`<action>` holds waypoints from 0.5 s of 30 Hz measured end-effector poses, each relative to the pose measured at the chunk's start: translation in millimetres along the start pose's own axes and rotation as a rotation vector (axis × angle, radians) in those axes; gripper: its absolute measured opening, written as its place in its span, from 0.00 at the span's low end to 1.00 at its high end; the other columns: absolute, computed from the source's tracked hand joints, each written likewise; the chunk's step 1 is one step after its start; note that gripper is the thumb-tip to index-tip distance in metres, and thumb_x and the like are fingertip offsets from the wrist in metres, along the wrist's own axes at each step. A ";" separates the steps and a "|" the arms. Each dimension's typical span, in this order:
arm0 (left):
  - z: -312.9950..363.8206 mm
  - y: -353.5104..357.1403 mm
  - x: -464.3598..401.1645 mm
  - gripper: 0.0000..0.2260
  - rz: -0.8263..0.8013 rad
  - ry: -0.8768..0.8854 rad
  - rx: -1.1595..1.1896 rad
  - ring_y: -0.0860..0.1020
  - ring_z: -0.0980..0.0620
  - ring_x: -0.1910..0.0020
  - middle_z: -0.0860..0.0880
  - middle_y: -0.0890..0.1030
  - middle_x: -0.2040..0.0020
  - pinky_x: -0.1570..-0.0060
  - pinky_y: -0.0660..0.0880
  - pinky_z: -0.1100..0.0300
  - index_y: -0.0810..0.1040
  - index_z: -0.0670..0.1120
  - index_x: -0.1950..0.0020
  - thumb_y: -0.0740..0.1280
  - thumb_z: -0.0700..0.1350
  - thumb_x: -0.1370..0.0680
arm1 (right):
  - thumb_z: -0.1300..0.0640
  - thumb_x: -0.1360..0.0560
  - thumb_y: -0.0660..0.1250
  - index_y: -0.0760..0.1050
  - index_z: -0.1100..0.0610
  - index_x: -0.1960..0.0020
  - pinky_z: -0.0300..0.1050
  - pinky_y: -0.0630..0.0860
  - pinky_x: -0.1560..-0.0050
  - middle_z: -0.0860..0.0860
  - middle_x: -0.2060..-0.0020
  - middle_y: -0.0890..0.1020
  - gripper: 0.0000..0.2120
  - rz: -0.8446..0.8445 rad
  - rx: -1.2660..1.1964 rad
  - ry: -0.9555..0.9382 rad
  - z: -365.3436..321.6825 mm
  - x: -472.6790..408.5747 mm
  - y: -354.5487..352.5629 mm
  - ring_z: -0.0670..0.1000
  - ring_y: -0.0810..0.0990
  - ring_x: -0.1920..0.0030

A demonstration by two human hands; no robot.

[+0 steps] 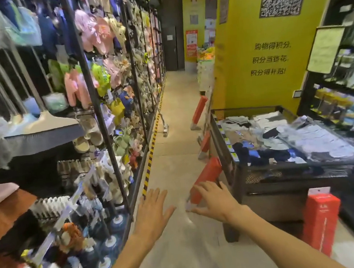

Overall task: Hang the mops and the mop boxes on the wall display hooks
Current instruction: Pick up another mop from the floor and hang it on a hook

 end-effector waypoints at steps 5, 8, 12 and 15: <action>-13.4 8.3 -103.3 0.32 -0.031 0.064 0.007 0.58 0.47 0.16 0.49 0.63 0.17 0.19 0.54 0.45 0.63 0.53 0.17 0.53 0.68 0.17 | 0.31 0.20 0.61 0.58 0.50 0.17 0.59 0.56 0.20 0.52 0.20 0.66 0.39 0.028 0.015 0.084 34.0 -85.7 -10.0 0.57 0.60 0.18; -26.1 15.5 -167.4 0.32 -0.050 0.073 0.005 0.57 0.47 0.16 0.48 0.62 0.16 0.19 0.53 0.44 0.63 0.53 0.17 0.53 0.67 0.17 | 0.31 0.21 0.62 0.59 0.49 0.17 0.58 0.55 0.20 0.52 0.20 0.65 0.38 0.039 0.004 0.128 51.3 -144.7 -9.2 0.56 0.59 0.18; -49.8 35.5 -251.9 0.32 0.018 0.090 0.026 0.66 0.43 0.19 0.45 0.71 0.21 0.22 0.61 0.41 0.71 0.51 0.22 0.53 0.68 0.19 | 0.31 0.20 0.61 0.59 0.50 0.17 0.58 0.55 0.20 0.52 0.20 0.65 0.38 0.049 0.009 0.139 75.6 -233.0 -2.2 0.57 0.59 0.18; -70.5 50.9 -323.0 0.32 -0.004 0.084 0.018 0.63 0.44 0.18 0.46 0.68 0.19 0.21 0.59 0.43 0.69 0.52 0.20 0.53 0.69 0.18 | 0.30 0.20 0.59 0.58 0.50 0.17 0.58 0.55 0.20 0.53 0.20 0.64 0.38 0.030 0.017 0.149 97.4 -309.7 4.3 0.57 0.57 0.17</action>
Point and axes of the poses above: each hand's wrist, its own x-axis away from the middle knuckle, its own y-axis out of the palm, z = x × y, the point moved 4 cm from there along -x, towards the middle knuckle
